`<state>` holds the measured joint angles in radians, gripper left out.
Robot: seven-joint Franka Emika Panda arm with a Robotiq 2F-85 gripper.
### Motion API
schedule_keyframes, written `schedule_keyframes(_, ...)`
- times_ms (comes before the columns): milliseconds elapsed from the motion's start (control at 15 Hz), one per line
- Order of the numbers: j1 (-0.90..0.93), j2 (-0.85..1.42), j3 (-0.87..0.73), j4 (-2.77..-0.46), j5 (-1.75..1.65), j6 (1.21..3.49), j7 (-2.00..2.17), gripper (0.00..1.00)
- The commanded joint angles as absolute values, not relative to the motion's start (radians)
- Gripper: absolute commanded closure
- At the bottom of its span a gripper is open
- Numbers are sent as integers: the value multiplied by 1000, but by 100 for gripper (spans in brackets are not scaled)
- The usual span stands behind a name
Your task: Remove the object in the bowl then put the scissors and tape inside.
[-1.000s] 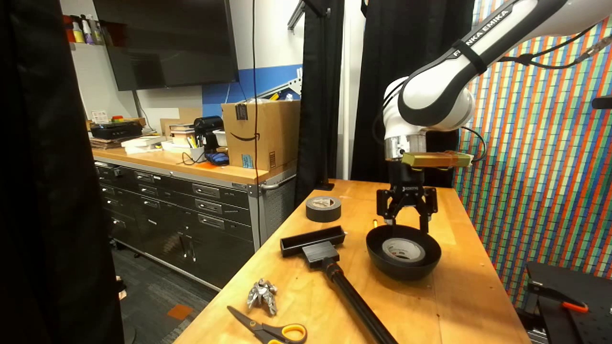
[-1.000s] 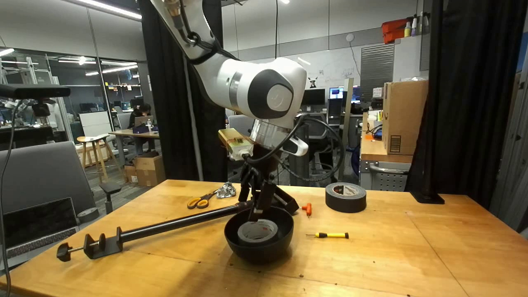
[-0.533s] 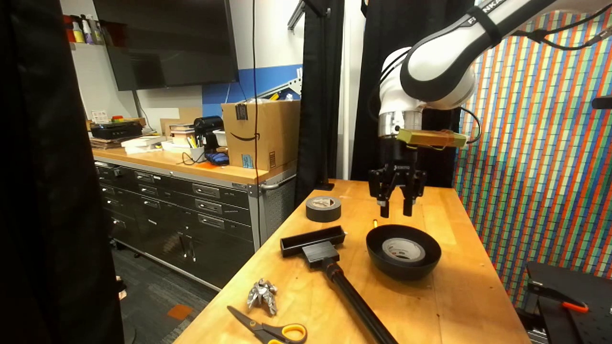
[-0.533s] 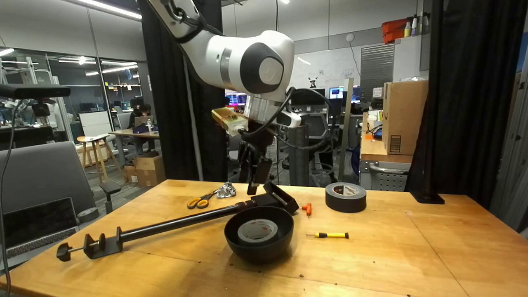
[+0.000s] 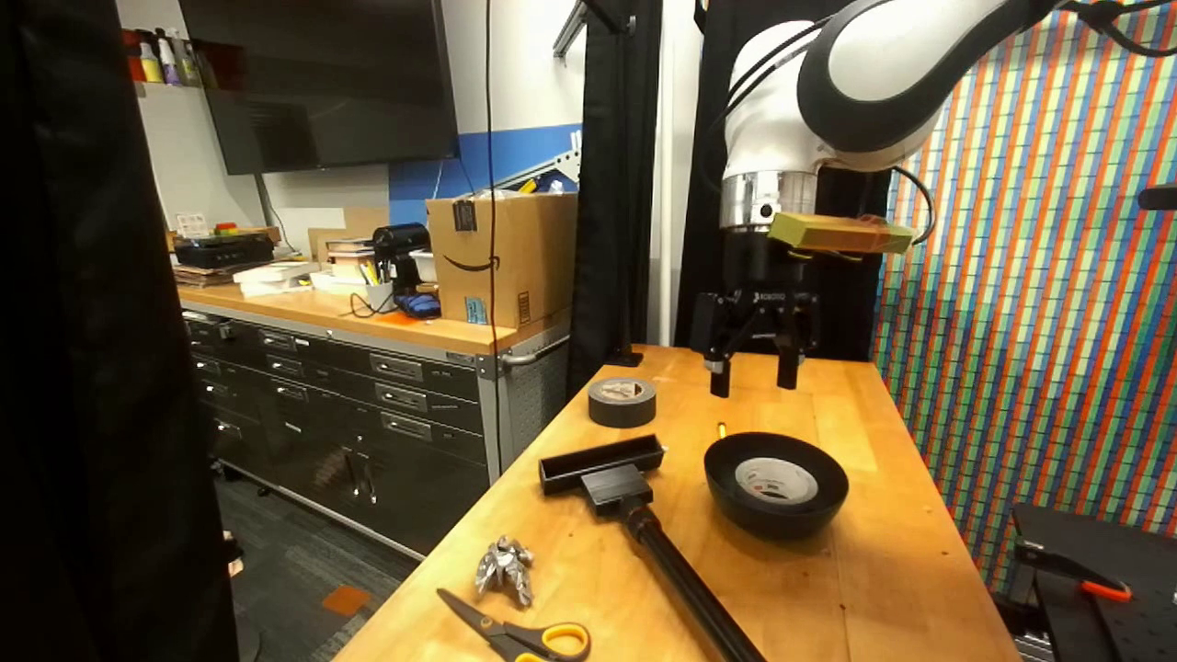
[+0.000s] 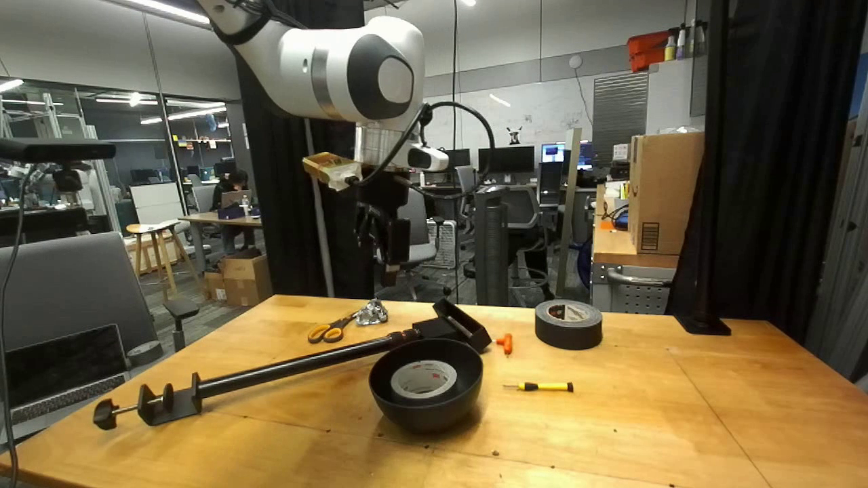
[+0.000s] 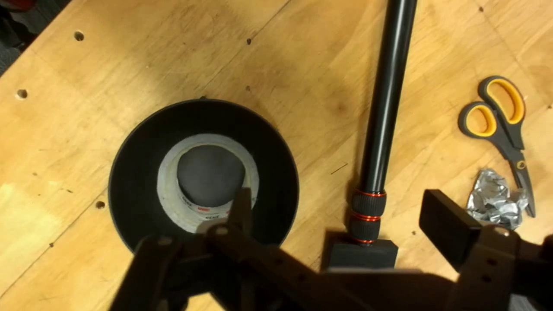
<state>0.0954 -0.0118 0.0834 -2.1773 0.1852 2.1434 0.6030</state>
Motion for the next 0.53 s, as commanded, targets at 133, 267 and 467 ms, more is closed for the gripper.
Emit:
schedule_keyframes(133, 159, -32, 162, -2169, 152, 2141, 585, 0)
schedule_keyframes(267, 184, -18, 190, -2173, 149, 2153, 529, 0)
schedule_keyframes(467, 230, 36, 239, -2168, 79, 2156, 504, 0)
